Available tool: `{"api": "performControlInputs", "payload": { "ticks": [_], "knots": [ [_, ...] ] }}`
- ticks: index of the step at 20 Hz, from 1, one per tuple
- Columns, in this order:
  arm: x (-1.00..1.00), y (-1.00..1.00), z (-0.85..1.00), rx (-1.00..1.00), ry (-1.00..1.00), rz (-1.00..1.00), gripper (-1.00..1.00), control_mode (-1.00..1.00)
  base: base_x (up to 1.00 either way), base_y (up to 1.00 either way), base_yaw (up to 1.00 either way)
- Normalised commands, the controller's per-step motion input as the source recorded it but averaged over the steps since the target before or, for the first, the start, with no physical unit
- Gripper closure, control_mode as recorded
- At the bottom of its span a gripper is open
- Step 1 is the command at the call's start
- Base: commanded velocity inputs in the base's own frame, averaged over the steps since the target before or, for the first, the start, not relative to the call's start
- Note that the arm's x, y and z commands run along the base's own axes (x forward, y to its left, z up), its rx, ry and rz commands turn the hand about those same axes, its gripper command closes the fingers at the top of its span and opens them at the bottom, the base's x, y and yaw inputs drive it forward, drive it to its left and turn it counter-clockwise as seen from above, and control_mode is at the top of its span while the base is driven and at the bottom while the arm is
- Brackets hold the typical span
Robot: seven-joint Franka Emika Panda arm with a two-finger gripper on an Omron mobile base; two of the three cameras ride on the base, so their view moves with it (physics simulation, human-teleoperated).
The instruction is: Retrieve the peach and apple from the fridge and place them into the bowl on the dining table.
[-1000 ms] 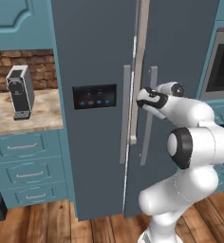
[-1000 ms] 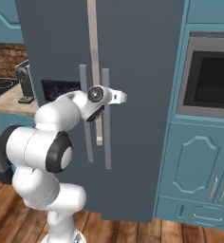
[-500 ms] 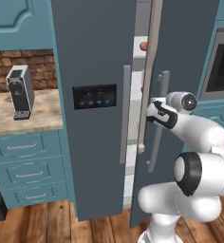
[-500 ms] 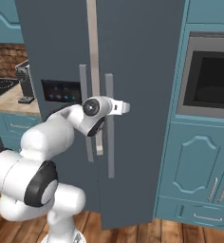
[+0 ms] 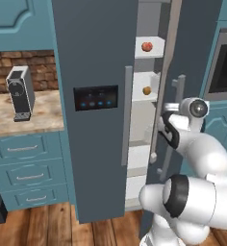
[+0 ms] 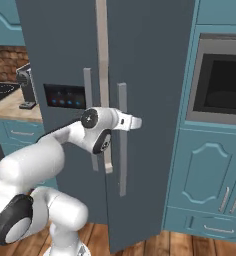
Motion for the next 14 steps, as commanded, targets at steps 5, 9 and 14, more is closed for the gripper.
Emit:
{"api": "performControlInputs", "payload": {
  "ticks": [5,9,14],
  "knots": [
    [-0.85,-0.94,0.00,0.06,0.01,-0.12,-1.00,-1.00,0.00,0.00,0.00],
    [-1.00,-0.31,0.27,0.04,0.00,-0.01,-1.00,-1.00,0.00,0.00,0.00],
    [-0.99,0.08,0.54,0.00,-0.08,0.02,-1.00,-1.00,0.00,0.00,0.00]
  ]
}}
